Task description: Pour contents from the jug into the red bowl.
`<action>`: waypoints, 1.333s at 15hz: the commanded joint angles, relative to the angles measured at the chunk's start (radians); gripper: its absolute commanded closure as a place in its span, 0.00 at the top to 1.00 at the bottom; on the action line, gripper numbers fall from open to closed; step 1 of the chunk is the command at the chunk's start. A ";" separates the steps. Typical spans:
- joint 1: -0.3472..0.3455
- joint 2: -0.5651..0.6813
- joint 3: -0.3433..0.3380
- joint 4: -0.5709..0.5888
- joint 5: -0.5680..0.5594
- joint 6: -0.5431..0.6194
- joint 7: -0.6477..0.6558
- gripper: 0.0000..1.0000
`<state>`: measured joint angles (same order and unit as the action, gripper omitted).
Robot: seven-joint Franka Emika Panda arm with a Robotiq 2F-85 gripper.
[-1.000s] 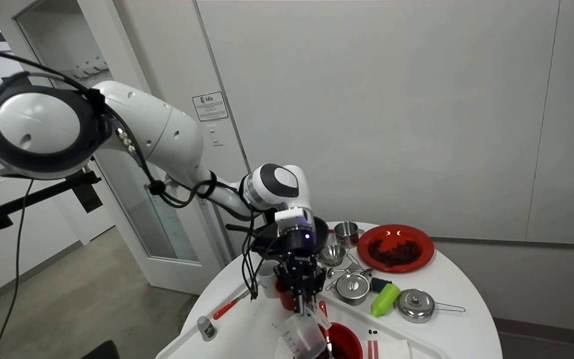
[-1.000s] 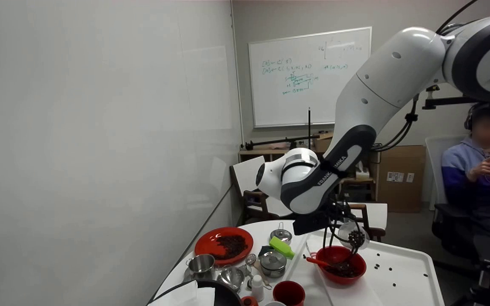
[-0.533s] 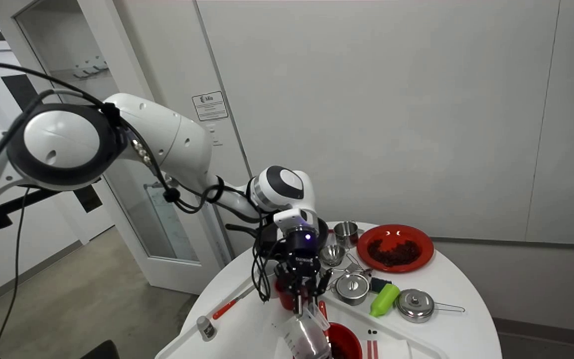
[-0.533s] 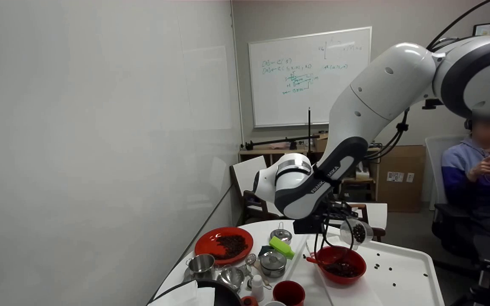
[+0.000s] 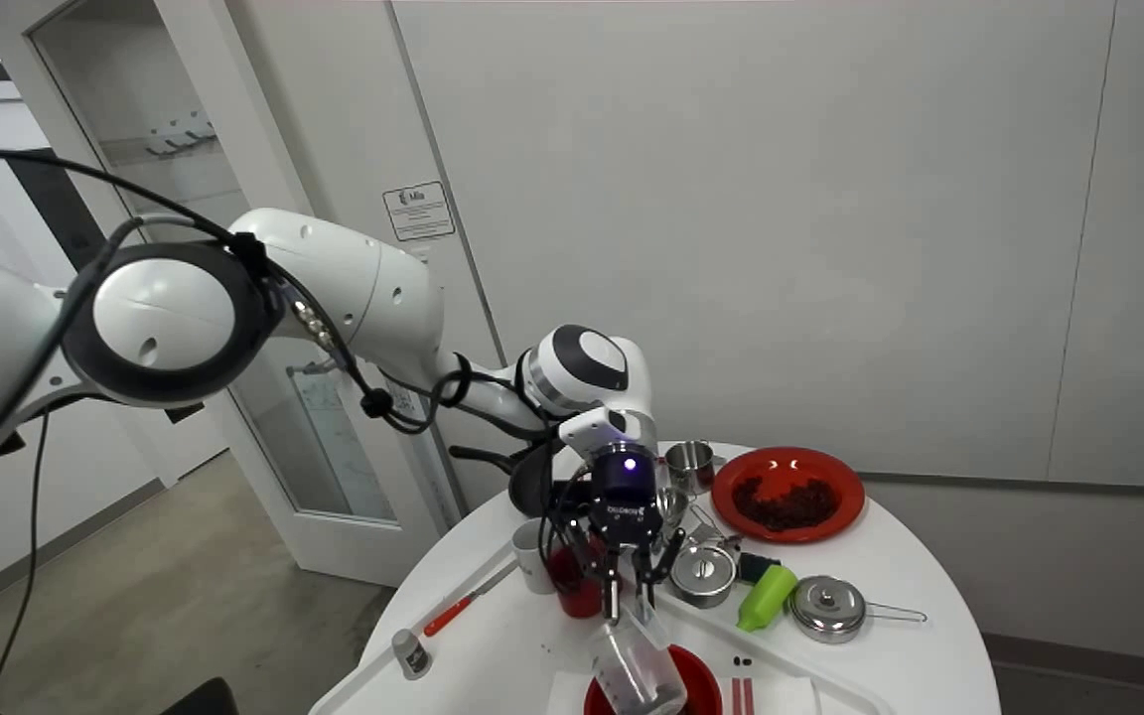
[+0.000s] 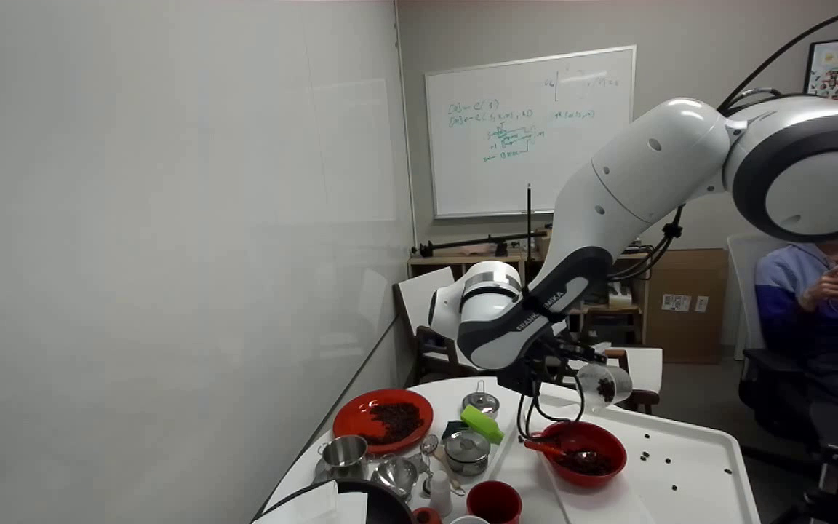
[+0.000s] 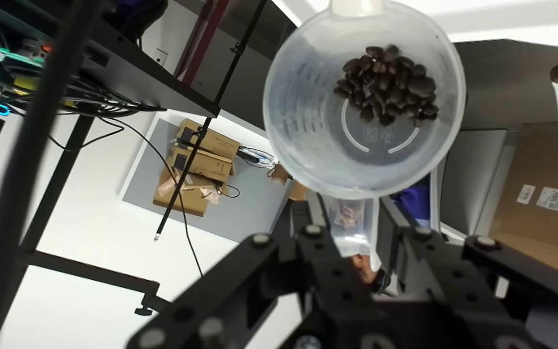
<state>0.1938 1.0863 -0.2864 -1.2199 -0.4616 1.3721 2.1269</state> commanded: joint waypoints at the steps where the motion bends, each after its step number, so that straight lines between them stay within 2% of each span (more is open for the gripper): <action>1: -0.010 0.088 -0.016 0.152 -0.023 -0.106 0.061 0.10; 10: 0.033 0.222 -0.037 0.327 -0.116 -0.291 0.174 0.10; 20: 0.051 0.306 -0.044 0.433 -0.206 -0.369 0.183 0.09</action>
<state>0.2334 1.3471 -0.3055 -0.8543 -0.6440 1.0434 2.3089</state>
